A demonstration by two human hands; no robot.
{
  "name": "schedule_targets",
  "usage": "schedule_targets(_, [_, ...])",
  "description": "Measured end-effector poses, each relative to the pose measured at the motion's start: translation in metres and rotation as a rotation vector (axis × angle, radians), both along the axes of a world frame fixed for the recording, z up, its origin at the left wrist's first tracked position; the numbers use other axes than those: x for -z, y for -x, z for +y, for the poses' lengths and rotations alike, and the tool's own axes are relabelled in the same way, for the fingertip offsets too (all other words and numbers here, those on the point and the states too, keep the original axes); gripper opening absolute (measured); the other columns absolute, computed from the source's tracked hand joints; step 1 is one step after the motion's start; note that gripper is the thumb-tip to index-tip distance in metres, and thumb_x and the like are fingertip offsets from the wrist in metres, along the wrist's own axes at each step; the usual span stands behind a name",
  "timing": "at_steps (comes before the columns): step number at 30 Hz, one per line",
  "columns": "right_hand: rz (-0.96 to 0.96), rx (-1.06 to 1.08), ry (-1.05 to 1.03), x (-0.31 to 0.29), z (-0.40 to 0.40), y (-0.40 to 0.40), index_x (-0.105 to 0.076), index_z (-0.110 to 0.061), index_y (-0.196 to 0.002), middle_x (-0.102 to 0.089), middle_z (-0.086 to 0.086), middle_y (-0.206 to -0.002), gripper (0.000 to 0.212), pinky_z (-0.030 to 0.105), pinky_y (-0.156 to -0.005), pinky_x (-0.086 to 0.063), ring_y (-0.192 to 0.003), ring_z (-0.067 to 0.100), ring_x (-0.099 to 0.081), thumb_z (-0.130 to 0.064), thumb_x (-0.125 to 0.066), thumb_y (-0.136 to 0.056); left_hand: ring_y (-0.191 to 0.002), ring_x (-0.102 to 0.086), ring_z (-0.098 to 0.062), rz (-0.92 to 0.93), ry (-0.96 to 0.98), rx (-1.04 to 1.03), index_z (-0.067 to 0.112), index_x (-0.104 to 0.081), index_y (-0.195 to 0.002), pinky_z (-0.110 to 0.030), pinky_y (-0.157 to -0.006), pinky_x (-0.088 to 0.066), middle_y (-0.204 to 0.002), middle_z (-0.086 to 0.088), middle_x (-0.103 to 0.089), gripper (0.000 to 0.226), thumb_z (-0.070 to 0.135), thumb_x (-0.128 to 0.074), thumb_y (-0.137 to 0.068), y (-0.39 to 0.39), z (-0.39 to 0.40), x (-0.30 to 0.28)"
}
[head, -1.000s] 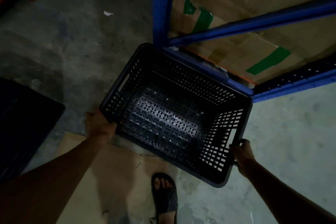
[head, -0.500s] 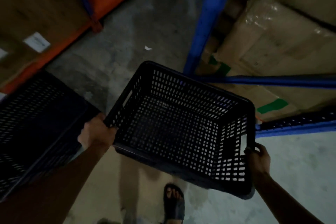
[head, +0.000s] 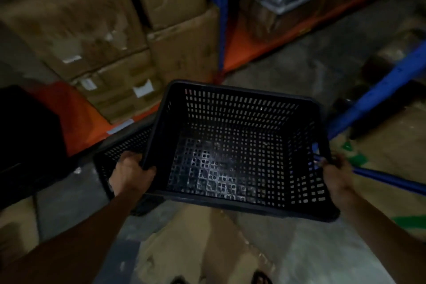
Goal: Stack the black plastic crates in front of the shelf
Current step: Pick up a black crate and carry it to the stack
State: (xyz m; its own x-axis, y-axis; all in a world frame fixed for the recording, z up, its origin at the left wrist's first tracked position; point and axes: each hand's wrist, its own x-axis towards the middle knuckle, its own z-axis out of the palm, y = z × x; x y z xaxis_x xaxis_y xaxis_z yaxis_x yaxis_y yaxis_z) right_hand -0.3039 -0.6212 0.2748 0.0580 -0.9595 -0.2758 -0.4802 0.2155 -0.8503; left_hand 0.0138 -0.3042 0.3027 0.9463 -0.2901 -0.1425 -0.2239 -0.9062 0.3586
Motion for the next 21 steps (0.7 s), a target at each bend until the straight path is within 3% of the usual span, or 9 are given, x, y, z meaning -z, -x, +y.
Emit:
schedule_targets(2, [-0.018, -0.064, 0.018, -0.007, 0.015, -0.048, -0.053, -0.001, -0.112, -0.052, 0.016, -0.095, 0.022, 0.021, -0.066, -0.045, -0.088, 0.025, -0.048, 0.003, -0.051, -0.091, -0.091, -0.067, -0.038, 0.048, 0.060, -0.104, 0.015, -0.072, -0.100, -0.044, -0.074, -0.055, -0.098, -0.017, -0.071, 0.035, 0.030, -0.074, -0.069, -0.025, 0.031, -0.002])
schedule_targets(4, [0.017, -0.114, 0.025, -0.006, 0.029, -0.089, -0.056, -0.001, -0.113, -0.052, 0.014, -0.095, 0.022, 0.029, -0.073, -0.040, -0.089, 0.022, -0.048, -0.001, -0.053, -0.091, -0.092, -0.068, -0.040, 0.088, 0.116, -0.221, 0.013, -0.074, -0.101, -0.046, -0.078, -0.056, -0.094, -0.022, -0.072, 0.034, 0.024, -0.073, -0.069, -0.047, 0.063, 0.000])
schedule_targets(7, [0.064, -0.188, 0.032, -0.003, 0.051, -0.148, -0.060, -0.001, -0.114, -0.059, 0.015, -0.097, 0.025, 0.037, -0.081, -0.045, -0.092, 0.028, -0.057, -0.010, -0.056, -0.091, -0.090, -0.067, -0.043, 0.098, 0.190, -0.342, 0.006, -0.075, -0.100, -0.044, -0.079, -0.054, -0.087, -0.028, -0.071, 0.032, 0.018, -0.068, -0.071, -0.080, 0.107, 0.010])
schedule_targets(10, [0.090, -0.270, 0.063, 0.005, 0.073, -0.200, -0.063, 0.001, -0.112, -0.065, 0.024, -0.104, 0.024, 0.024, -0.067, -0.037, -0.101, 0.036, -0.061, -0.010, -0.058, -0.091, -0.087, -0.068, -0.042, 0.099, 0.243, -0.450, 0.002, -0.075, -0.097, -0.040, -0.074, -0.051, -0.077, -0.027, -0.069, 0.028, 0.015, -0.068, -0.074, -0.104, 0.146, 0.025])
schedule_targets(15, [0.078, -0.380, 0.071, 0.025, 0.094, -0.270, -0.058, 0.006, -0.117, -0.062, 0.027, -0.108, 0.027, 0.019, -0.068, -0.030, -0.108, 0.041, -0.058, -0.004, -0.054, -0.092, -0.094, -0.067, -0.040, 0.206, 0.225, -0.554, 0.005, -0.075, -0.102, -0.047, -0.083, -0.056, -0.089, -0.027, -0.073, 0.032, 0.019, -0.069, -0.074, -0.126, 0.195, 0.057])
schedule_targets(17, [0.094, -0.451, 0.080, 0.034, 0.095, -0.295, -0.057, 0.005, -0.119, -0.062, 0.028, -0.114, 0.028, 0.022, -0.074, -0.035, -0.109, 0.040, -0.057, -0.005, -0.053, -0.093, -0.098, -0.065, -0.041, 0.219, 0.214, -0.585, 0.003, -0.075, -0.100, -0.047, -0.084, -0.056, -0.091, -0.027, -0.073, 0.031, 0.022, -0.069, -0.076, -0.132, 0.205, 0.069])
schedule_targets(19, [0.103, -0.518, 0.087, 0.039, 0.091, -0.318, -0.059, 0.003, -0.116, -0.062, 0.028, -0.114, 0.025, 0.033, -0.086, -0.041, -0.108, 0.040, -0.058, -0.006, -0.053, -0.093, -0.092, -0.066, -0.037, 0.223, 0.226, -0.616, 0.001, -0.075, -0.099, -0.042, -0.082, -0.055, -0.090, -0.025, -0.074, 0.032, 0.023, -0.072, -0.076, -0.135, 0.208, 0.077])
schedule_targets(21, [0.100, -0.577, 0.085, 0.047, 0.086, -0.347, -0.059, 0.004, -0.111, -0.063, 0.029, -0.111, 0.022, 0.036, -0.084, -0.042, -0.105, 0.041, -0.058, -0.007, -0.053, -0.093, -0.079, -0.066, -0.028, 0.225, 0.253, -0.670, 0.001, -0.075, -0.100, -0.032, -0.072, -0.054, -0.089, -0.022, -0.074, 0.033, 0.022, -0.074, -0.074, -0.140, 0.209, 0.084])
